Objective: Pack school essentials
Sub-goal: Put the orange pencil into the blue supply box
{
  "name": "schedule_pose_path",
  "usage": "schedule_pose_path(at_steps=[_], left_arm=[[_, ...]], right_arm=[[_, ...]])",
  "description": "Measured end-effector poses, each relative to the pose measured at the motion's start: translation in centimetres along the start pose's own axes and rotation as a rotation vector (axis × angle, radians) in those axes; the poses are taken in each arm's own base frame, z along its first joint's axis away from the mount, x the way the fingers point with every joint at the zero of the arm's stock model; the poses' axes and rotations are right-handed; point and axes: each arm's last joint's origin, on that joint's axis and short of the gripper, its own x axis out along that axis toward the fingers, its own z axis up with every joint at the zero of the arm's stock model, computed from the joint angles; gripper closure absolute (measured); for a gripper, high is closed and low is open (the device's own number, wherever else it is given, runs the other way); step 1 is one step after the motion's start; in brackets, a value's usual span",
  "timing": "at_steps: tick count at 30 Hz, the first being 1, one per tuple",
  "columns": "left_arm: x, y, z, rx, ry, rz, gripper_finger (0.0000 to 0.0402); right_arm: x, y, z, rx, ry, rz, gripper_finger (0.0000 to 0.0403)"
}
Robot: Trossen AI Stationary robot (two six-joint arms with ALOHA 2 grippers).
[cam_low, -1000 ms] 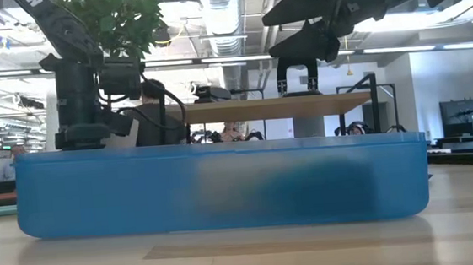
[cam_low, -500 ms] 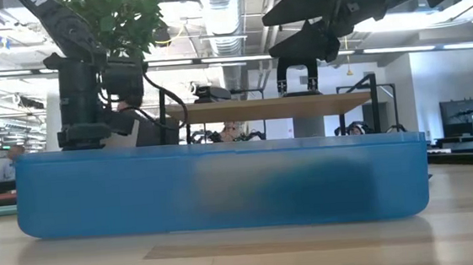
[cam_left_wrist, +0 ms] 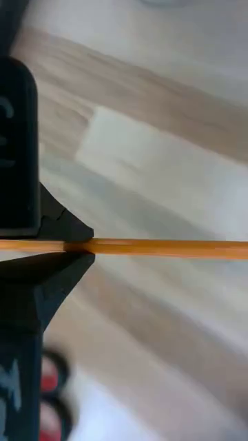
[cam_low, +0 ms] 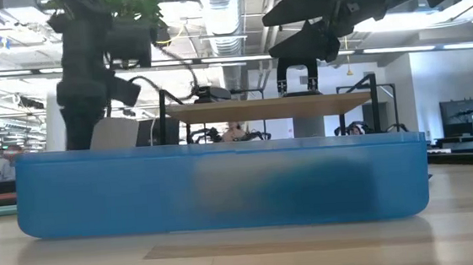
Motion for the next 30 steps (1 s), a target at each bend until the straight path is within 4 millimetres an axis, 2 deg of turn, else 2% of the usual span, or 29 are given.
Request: schedule_pose_path(at_steps=[8,17,23,30], left_arm=[[-1.7,-4.5,-0.9,0.105,-0.021,-0.071,0.0401],[-5.1,-11.6,-0.5,0.273,-0.366,-0.363,0.0401],[-4.1,-14.6,1.0,0.341,-0.348,-0.363,0.0401],[-2.1,-18.4,4.7,0.504,-0.275,-0.391,0.0401]], right_arm=[[0.0,-0.1,-0.1,-0.021,0.006,-0.010,0.0030],[-0.2,-0.8,0.0,-0.037,0.040,-0.041,0.0030],[-2.9,0.1,2.3,-0.071,-0.050,0.019,0.0030],[-6.7,1.6,3.5,-0.118,-0.098,-0.006,0.0030]])
